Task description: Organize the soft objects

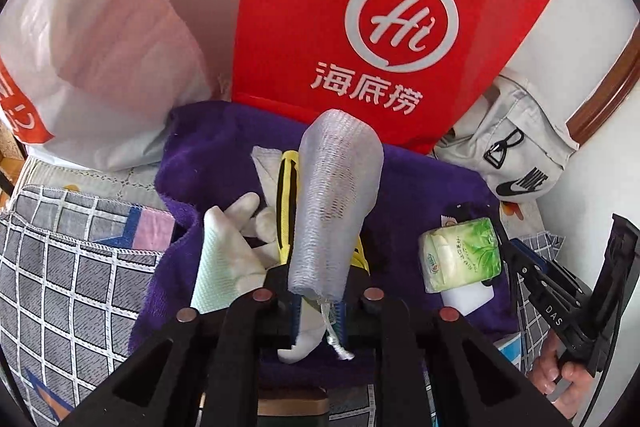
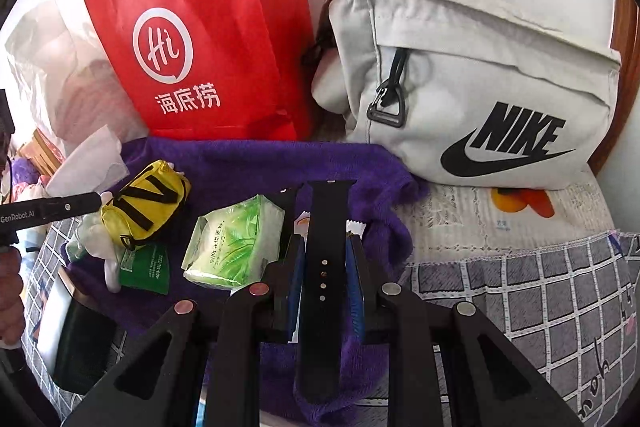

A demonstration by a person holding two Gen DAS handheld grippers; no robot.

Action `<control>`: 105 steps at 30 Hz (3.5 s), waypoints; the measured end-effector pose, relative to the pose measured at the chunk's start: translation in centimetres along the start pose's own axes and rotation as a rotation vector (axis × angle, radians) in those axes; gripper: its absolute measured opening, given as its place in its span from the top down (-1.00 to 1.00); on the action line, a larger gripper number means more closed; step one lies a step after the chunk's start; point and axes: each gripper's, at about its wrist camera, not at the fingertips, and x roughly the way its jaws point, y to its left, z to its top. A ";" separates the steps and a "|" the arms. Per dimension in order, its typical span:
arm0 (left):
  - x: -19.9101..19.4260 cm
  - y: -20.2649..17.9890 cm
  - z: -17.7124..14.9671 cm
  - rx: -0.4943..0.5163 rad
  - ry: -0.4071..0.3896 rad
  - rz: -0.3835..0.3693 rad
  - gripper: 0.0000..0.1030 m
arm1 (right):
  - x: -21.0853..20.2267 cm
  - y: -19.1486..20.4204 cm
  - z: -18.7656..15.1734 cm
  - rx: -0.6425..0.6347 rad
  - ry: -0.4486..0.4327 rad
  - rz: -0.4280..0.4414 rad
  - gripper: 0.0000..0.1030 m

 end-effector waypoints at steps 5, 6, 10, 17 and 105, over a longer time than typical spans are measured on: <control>0.5 -0.4 -0.2 0.015 0.012 0.005 0.34 | 0.9 0.1 -0.3 0.002 0.031 0.009 0.59; 0.6 -0.4 -0.3 0.017 0.017 0.004 0.29 | 1.1 0.1 -0.4 0.003 0.040 0.010 0.59; 0.7 -0.6 -0.4 0.034 0.016 0.003 0.02 | 1.3 0.0 -0.5 0.016 0.051 0.006 0.58; 0.0 -1.4 -0.5 0.048 0.027 0.021 -0.45 | -0.4 -0.3 -0.3 0.036 0.019 0.003 0.18; -32.7 -7.9 -30.9 0.098 -0.288 0.199 -0.71 | -38.4 12.1 -23.8 -0.027 -0.192 -0.089 -1.00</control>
